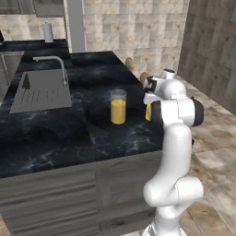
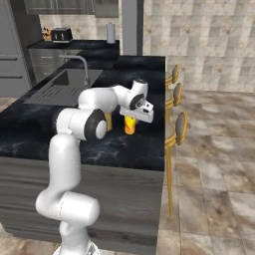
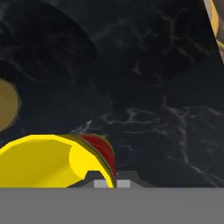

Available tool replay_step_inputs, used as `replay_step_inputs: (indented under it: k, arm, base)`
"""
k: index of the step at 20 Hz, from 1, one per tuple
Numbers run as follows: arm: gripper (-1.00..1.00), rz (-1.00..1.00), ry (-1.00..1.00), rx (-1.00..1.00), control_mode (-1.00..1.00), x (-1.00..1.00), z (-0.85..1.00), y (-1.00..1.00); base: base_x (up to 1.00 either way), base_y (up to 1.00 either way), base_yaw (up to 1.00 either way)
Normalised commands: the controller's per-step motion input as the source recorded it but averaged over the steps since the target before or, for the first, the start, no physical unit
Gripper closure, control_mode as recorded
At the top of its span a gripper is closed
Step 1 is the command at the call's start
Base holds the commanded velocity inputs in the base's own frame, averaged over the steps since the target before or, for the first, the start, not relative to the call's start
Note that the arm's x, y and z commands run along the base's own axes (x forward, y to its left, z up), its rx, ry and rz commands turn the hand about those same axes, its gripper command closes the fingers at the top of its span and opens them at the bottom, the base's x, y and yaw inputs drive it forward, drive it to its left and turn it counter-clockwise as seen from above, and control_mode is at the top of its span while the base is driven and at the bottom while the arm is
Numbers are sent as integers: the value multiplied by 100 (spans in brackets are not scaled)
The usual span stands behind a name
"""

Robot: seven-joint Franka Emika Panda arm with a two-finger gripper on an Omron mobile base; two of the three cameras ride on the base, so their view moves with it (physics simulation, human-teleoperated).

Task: Place the pitcher and cup on the dining counter for serving.

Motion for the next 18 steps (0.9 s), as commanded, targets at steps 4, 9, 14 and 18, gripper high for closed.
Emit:
replay_step_inputs:
  k: [4, 9, 14, 18]
  arm:
    - [100, 0, 0, 0, -100, 56, -64, 0]
    - [-100, 0, 0, 0, -100, 38, -52, 0]
    - [-100, 0, 0, 0, -100, 5, -2, 0]
    - [-100, 0, -6, 0, -100, -24, 35, 16]
  base:
    - [0, 0, 0]
    - [0, 0, 0]
    - [0, 0, 0]
    - [0, 0, 0]
